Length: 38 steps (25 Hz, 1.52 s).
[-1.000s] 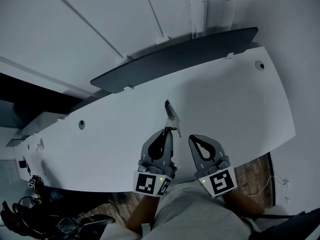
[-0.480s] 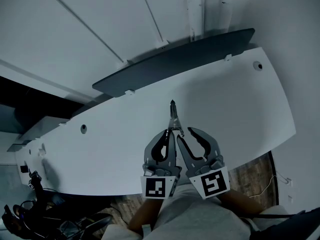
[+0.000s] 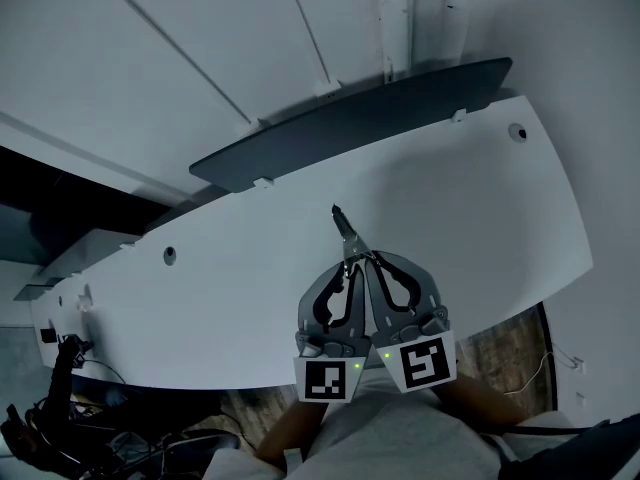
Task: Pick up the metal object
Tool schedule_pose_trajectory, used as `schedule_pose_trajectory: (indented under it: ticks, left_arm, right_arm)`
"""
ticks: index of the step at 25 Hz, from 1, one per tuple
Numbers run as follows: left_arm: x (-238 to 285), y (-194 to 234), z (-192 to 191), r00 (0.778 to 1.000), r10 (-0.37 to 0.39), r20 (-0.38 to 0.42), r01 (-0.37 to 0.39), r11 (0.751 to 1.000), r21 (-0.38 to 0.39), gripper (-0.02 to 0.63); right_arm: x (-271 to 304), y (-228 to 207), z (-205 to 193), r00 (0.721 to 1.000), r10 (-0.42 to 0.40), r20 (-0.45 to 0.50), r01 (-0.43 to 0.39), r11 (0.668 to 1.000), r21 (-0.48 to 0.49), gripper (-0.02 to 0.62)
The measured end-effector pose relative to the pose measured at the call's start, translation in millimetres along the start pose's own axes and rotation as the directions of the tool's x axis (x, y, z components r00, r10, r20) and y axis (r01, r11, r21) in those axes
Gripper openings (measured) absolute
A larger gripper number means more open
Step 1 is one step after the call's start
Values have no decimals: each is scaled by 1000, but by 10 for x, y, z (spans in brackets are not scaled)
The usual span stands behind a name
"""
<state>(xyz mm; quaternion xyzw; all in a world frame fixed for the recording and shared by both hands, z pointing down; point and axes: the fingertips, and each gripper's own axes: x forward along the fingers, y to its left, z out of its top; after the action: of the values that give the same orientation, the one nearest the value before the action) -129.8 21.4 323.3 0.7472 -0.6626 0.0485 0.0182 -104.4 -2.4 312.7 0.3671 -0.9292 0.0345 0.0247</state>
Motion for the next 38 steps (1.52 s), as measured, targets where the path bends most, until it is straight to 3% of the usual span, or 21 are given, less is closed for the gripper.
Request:
schedule_pose_trajectory:
  ticks: [12, 24, 29, 38]
  left_arm:
    - [-28, -15, 32, 1000, 8, 4, -8, 999, 52, 66]
    - [-191, 31, 69, 999, 33, 22, -33, 999, 9, 54]
    - [-366, 124, 146, 996, 66, 66, -68, 997, 23, 2]
    - [-236, 362, 115, 993, 115, 37, -114, 993, -33, 0]
  right_arm:
    - [73, -32, 16, 1000, 31, 2, -31, 999, -17, 6]
    - [124, -5, 81, 999, 49, 23, -49, 998, -35, 6]
    - [121, -71, 90, 999, 39, 22, -38, 999, -15, 6]
    - [130, 78, 188, 996, 73, 52, -73, 997, -14, 6]
